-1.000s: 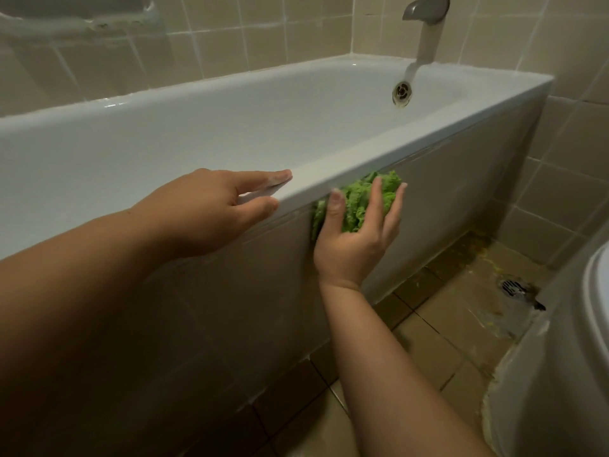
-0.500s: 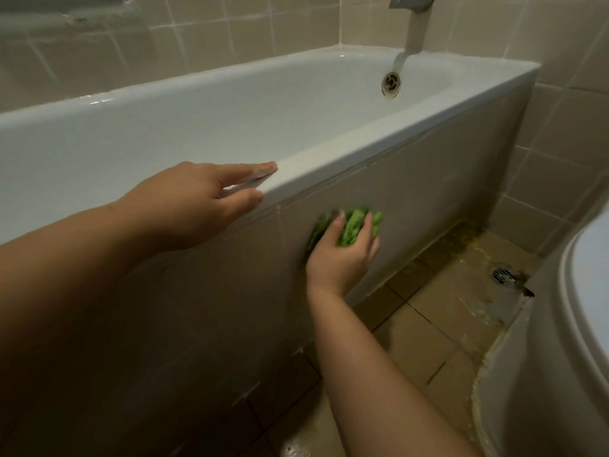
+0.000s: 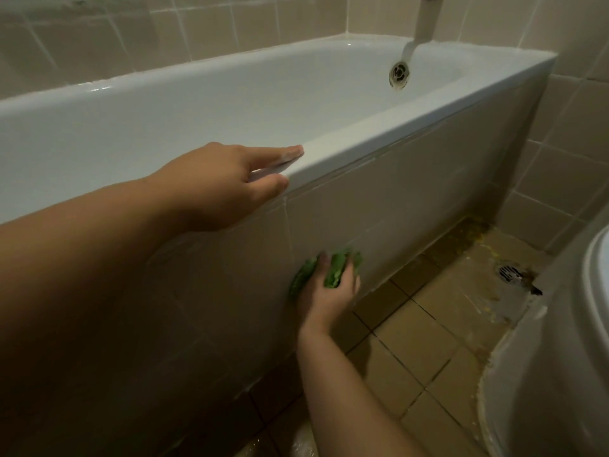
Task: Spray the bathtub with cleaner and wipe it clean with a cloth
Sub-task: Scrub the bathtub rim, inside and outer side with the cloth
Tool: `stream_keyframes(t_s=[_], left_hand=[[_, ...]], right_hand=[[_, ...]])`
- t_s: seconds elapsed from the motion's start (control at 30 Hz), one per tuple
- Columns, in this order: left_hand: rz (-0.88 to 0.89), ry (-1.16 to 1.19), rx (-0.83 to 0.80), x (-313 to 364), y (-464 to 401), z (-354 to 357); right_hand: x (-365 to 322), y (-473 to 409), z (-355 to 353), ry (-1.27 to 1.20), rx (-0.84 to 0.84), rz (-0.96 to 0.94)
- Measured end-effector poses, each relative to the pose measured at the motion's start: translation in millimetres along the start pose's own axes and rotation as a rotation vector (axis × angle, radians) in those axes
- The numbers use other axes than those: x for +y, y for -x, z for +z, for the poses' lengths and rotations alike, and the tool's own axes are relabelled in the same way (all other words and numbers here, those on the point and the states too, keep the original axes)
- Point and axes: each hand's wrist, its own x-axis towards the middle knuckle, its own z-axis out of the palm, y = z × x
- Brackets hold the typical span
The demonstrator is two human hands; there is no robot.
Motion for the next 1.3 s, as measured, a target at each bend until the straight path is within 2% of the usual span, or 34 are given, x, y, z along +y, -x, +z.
stream_keyframes(t_s=[0.07, 0.17, 0.33, 0.43, 0.53, 0.63, 0.73, 0.83, 0.93, 1.03, 1.1, 1.2, 1.3], left_hand=[[0.004, 0.003, -0.002, -1.8, -2.5, 1.2], [-0.011, 0.014, -0.006, -1.2, -3.4, 1.0], [-0.006, 0.006, 0.009, 3.9, -4.9, 1.0], [-0.005, -0.011, 0.022, 4.8, -4.9, 1.7], [0.005, -0.014, 0.044, 5.4, -4.6, 3.9], [0.009, -0.02, 0.069, 6.6, -5.8, 5.0], [0.009, -0.038, 0.079, 7.8, -9.2, 6.5], [0.007, -0.027, 0.083, 7.7, -10.4, 5.5], [0.022, -0.023, 0.095, 7.7, -10.8, 7.6], [0.023, -0.009, 0.104, 7.7, -10.8, 7.9], [0.019, -0.012, 0.109, 10.3, -10.3, 7.1], [0.039, -0.029, 0.098, 9.6, -12.8, 7.7], [0.049, -0.012, 0.084, 10.3, -17.6, 7.2]], right_hand=[[-11.5, -12.5, 3.0, -0.004, 0.076, -0.08], [-15.7, -50.1, -2.3, 0.04, 0.143, -0.085], [28.3, -28.4, -2.6, 0.025, 0.088, 0.196], [27.9, -20.5, 2.5, -0.061, 0.09, 0.132], [33.6, -57.7, -4.4, -0.027, 0.14, 0.093], [80.6, -83.4, -10.1, -0.001, 0.104, 0.23], [121.0, -54.8, -3.1, -0.036, 0.103, 0.424], [123.7, -26.1, 4.3, -0.096, 0.098, 0.406], [110.8, -64.4, 3.0, -0.137, 0.189, 0.317], [112.5, -99.9, -4.3, -0.051, 0.145, 0.385], [126.7, -90.9, -5.2, 0.005, 0.106, 0.456], [149.7, -59.6, 3.2, -0.052, 0.069, 0.553], [131.8, -46.0, 4.5, -0.126, 0.066, 0.591]])
